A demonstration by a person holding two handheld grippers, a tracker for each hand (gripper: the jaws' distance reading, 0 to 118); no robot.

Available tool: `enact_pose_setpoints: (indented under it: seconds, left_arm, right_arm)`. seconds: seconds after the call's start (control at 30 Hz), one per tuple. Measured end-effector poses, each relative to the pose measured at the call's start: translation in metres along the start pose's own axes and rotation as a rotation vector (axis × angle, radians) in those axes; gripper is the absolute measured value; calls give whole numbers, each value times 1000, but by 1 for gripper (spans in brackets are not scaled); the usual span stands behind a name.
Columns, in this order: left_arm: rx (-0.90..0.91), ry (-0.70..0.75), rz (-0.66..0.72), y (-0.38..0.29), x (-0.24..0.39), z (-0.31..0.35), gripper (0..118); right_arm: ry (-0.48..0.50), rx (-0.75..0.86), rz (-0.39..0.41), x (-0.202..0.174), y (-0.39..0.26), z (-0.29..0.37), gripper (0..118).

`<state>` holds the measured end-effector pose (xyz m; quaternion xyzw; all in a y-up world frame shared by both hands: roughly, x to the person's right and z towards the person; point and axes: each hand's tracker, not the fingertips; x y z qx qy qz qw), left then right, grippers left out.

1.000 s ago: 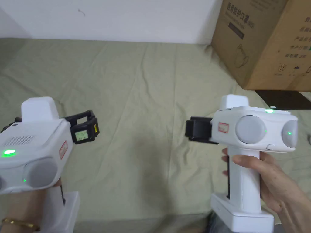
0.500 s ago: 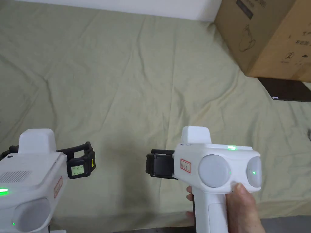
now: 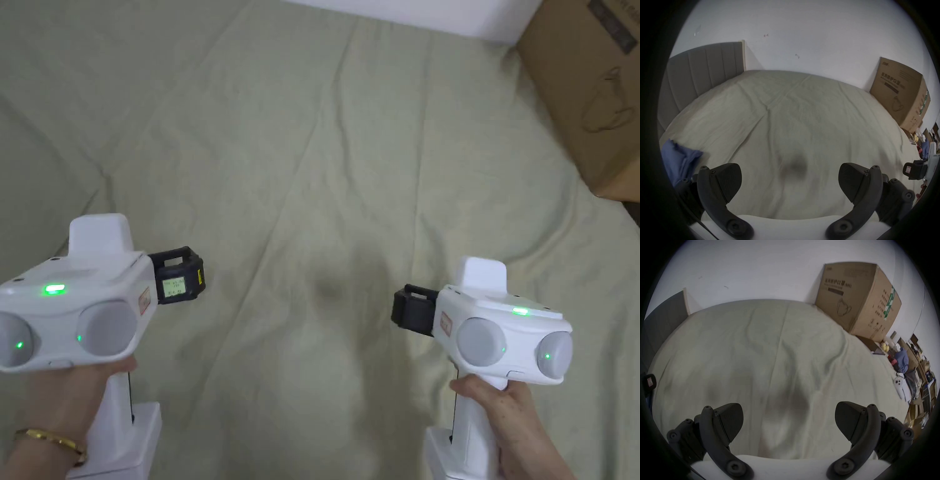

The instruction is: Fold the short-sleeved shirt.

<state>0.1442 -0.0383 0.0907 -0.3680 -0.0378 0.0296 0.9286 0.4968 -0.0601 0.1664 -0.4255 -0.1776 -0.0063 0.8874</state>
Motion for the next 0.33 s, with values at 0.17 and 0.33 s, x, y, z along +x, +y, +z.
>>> enact_pose_setpoints:
  seconds: [0.17, 0.33]
  left_arm:
    - [-166, 55, 11, -10, 2, -51, 118]
    - [-107, 63, -27, -28, 13, -43, 118]
  right_arm:
    - [7, -88, -24, -26, -9, -28, 113]
    - [52, 39, -146, -28, -39, -24, 118]
